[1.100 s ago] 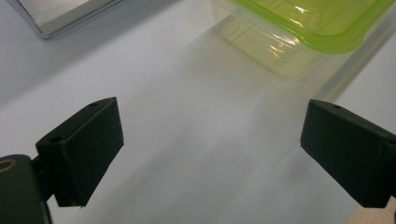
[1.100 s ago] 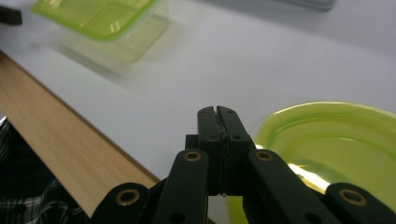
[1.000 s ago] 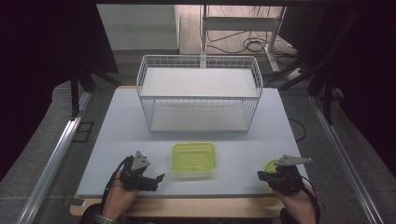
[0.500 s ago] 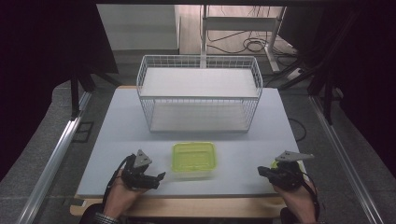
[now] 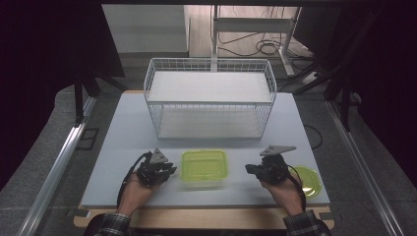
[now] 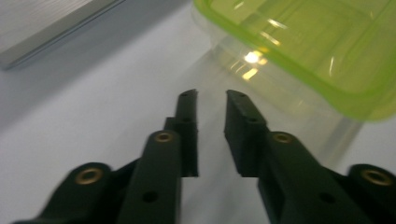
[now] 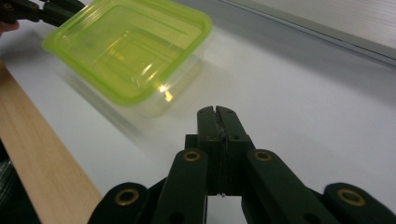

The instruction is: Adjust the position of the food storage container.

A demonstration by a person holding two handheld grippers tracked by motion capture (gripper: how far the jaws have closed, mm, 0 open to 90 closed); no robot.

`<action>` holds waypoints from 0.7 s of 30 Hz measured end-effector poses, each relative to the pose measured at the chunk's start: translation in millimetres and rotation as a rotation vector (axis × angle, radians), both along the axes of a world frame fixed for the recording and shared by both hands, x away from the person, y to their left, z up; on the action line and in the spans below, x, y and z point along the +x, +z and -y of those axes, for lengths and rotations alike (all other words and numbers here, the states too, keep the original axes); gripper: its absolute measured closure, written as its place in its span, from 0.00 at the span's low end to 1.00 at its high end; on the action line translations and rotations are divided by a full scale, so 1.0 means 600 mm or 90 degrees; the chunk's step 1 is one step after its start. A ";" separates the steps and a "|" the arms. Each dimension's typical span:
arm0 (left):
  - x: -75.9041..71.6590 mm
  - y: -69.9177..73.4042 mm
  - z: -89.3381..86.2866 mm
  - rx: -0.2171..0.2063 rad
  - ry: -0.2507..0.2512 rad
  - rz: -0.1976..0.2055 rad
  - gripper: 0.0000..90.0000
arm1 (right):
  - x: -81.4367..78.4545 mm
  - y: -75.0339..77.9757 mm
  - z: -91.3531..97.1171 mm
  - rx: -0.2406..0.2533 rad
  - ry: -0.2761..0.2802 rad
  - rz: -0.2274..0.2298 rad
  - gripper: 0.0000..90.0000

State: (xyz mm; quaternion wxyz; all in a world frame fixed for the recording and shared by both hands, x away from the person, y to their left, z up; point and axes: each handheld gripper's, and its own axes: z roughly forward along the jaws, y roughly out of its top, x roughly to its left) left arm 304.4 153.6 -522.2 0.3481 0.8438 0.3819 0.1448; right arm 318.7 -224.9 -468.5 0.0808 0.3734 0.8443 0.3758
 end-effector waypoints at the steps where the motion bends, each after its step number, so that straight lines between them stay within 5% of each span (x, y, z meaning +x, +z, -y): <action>1: 0.005 0.000 0.003 0.002 -0.001 0.003 0.90 | 0.006 -0.003 -0.007 -0.002 0.001 -0.002 0.99; 8: 0.014 0.000 0.019 -0.019 -0.021 -0.009 0.95 | 0.048 -0.025 -0.047 -0.008 -0.005 -0.020 0.99; 21: -0.023 0.002 0.039 -0.013 -0.054 -0.014 0.92 | 0.052 -0.033 -0.042 -0.004 -0.011 -0.015 0.98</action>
